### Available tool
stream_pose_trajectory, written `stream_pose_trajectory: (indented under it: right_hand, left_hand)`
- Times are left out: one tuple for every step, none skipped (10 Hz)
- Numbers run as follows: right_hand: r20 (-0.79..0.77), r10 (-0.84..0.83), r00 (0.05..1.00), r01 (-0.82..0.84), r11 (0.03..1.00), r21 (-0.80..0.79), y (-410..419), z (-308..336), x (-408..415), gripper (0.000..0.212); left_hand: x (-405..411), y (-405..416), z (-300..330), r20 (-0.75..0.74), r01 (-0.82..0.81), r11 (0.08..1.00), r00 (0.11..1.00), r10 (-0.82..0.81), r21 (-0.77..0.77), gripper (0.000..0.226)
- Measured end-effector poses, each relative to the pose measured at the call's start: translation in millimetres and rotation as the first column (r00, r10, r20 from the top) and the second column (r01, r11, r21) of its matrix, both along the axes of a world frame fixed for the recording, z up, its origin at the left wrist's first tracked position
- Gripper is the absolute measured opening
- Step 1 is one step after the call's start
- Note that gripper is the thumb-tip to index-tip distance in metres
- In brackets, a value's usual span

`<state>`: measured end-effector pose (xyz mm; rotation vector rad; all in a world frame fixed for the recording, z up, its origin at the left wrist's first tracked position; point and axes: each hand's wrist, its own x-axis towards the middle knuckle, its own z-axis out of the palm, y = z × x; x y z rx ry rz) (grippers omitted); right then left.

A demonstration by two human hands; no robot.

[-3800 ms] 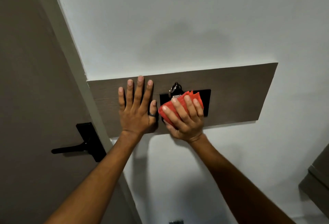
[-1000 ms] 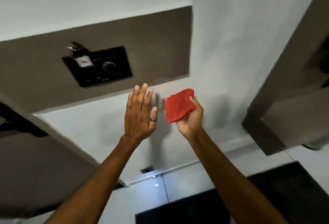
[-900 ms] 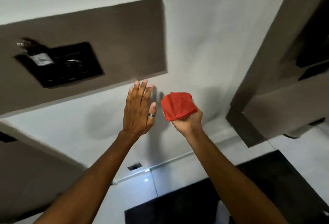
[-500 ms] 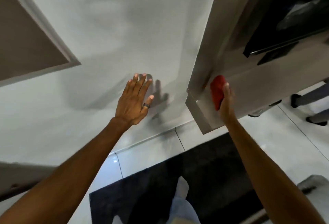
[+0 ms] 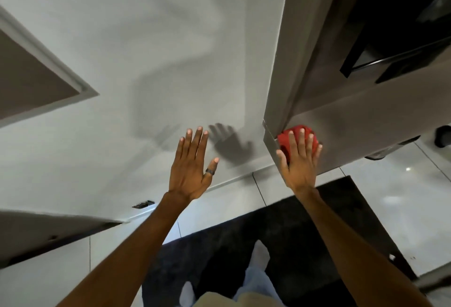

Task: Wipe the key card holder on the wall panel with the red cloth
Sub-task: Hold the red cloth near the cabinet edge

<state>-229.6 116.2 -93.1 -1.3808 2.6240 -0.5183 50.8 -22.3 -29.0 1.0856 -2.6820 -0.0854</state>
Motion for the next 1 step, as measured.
stream_pose_trajectory:
  right_hand:
    - [-0.105, 0.061, 0.993, -0.085, 0.968, -0.237, -35.7, 40.8, 50.6, 0.077]
  left_hand:
    - [15.8, -10.9, 40.4, -0.074, 0.036, 0.995, 0.996, -0.043, -0.091, 0.074]
